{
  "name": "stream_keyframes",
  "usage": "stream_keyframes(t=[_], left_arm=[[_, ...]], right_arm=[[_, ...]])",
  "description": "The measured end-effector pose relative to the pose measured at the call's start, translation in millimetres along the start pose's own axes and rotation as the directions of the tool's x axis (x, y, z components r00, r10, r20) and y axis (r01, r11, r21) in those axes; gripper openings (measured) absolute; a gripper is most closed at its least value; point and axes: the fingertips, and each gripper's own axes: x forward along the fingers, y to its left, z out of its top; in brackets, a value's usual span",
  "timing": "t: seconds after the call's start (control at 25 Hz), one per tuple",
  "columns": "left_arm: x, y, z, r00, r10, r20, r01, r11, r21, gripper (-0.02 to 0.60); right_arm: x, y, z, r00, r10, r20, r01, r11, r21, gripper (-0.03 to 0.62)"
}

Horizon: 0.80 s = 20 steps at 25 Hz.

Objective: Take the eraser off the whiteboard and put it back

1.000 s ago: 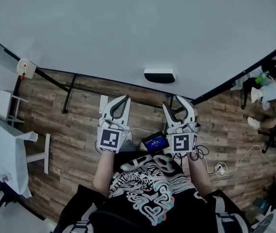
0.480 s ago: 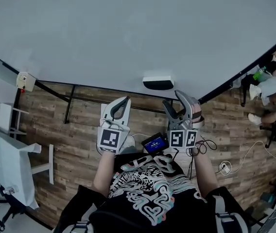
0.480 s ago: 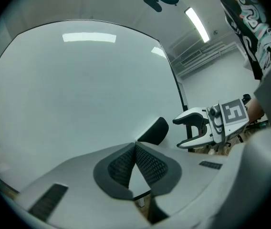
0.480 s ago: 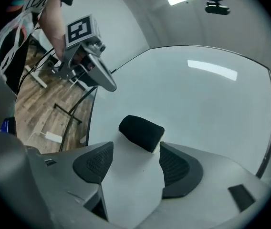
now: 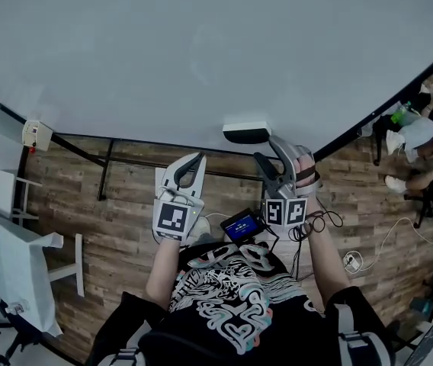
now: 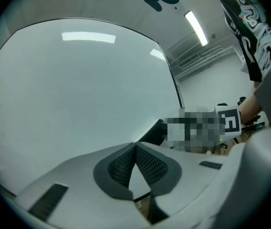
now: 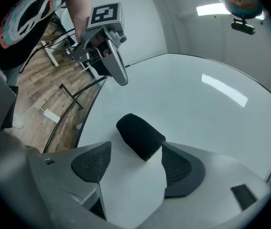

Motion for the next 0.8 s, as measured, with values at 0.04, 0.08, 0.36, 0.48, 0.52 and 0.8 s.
stream_keyframes(t=[0.04, 0.08, 0.36, 0.48, 0.52, 0.8], left_arm=[[0.3, -0.5, -0.4, 1.0, -0.004, 0.0, 0.004, 1.0, -0.004, 0.014], [0.6, -0.7, -0.8, 1.0, -0.007, -0.002, 0.007, 1.0, -0.006, 0.014], [-2.2, 12.0, -8.4, 1.0, 0.01, -0.009, -0.01, 1.0, -0.019, 0.014], [-2.4, 14.7, -11.9, 1.0, 0.016, -0.012, -0.017, 0.999, -0.031, 0.014], [-1.8, 14.8, -12.2, 1.0, 0.016, -0.012, -0.017, 0.999, -0.032, 0.014], [1.2, 13.3, -11.8, 1.0, 0.01, -0.005, -0.01, 0.999, -0.042, 0.014]], right_arm=[[1.4, -0.6, 0.7, 1.0, -0.004, 0.004, 0.004, 1.0, -0.022, 0.315], [2.9, -0.7, 1.1, 1.0, -0.006, 0.006, 0.006, 0.999, -0.046, 0.324], [21.0, -2.0, -1.0, 1.0, -0.011, 0.001, 0.011, 0.976, -0.216, 0.408], [22.8, -5.1, 0.2, 1.0, -0.023, 0.017, 0.027, 0.963, -0.268, 0.41], [24.4, -5.2, 0.6, 1.0, -0.021, 0.021, 0.026, 0.959, -0.281, 0.41], [36.4, -12.0, -3.7, 0.999, -0.049, 0.01, 0.049, 0.931, -0.361, 0.41]])
